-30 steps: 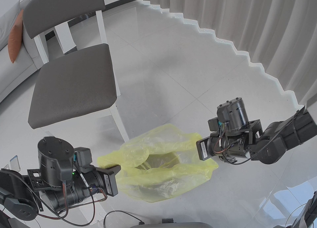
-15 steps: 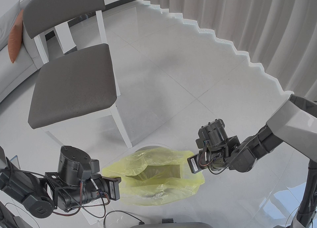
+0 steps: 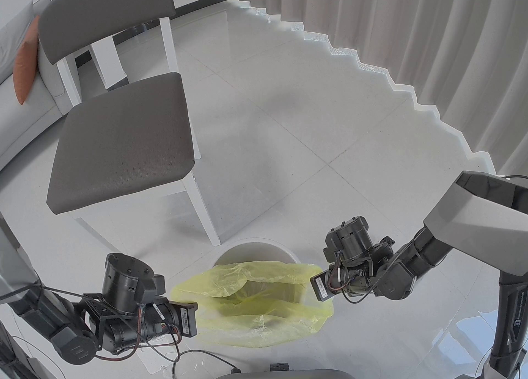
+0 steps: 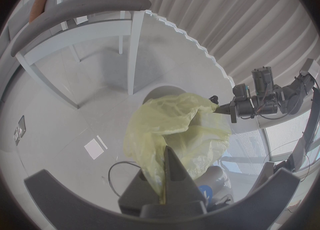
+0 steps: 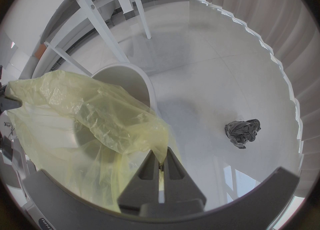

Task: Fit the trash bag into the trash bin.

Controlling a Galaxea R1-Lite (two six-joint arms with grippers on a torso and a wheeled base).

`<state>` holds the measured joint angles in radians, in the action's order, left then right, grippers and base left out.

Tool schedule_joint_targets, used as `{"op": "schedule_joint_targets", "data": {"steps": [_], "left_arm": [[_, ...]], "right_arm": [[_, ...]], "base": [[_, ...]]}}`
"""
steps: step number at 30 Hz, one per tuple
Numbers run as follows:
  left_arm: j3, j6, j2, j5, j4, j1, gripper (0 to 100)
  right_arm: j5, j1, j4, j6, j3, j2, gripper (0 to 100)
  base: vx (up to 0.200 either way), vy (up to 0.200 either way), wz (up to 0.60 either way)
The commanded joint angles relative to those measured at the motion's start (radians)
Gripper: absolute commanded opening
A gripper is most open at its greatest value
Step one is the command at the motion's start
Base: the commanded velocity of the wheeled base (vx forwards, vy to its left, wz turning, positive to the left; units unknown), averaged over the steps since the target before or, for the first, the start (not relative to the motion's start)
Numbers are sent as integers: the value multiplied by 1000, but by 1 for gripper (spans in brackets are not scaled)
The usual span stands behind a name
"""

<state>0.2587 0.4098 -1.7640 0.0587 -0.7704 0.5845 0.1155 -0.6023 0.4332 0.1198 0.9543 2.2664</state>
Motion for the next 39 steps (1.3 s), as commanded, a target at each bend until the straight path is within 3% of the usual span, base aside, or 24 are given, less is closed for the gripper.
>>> {"op": "schedule_joint_targets", "data": {"steps": [1,6,13,19,25,33,38,39], "left_arm": [[16,-28,-106,-5,-73,-71,0],[-4,-146,-219,-79,-178,-170,0],[-38,-164,-315,-88,-365,-244,0],[-125,-149,-313,-89,-405,-206,0],[-259,-117,-253,-88,-497,-172,0],[-259,-88,-308,-89,-497,-137,0],[-259,-91,-442,-88,-639,-130,0],[-259,-92,-499,-85,-718,-130,0]], "right_arm": [[-5,9,4,1,64,64,0],[-31,18,4,0,130,111,0],[-34,35,33,0,195,140,0],[-25,36,42,-2,124,84,0],[-23,24,105,-8,-78,-59,0],[-23,16,217,-32,-198,-59,0],[-23,15,285,-38,-193,15,0],[-23,16,300,-48,-187,33,0]], "base": [[0,0,0],[0,0,0],[0,0,0],[0,0,0],[0,0,0],[0,0,0],[0,0,0],[0,0,0]]}}
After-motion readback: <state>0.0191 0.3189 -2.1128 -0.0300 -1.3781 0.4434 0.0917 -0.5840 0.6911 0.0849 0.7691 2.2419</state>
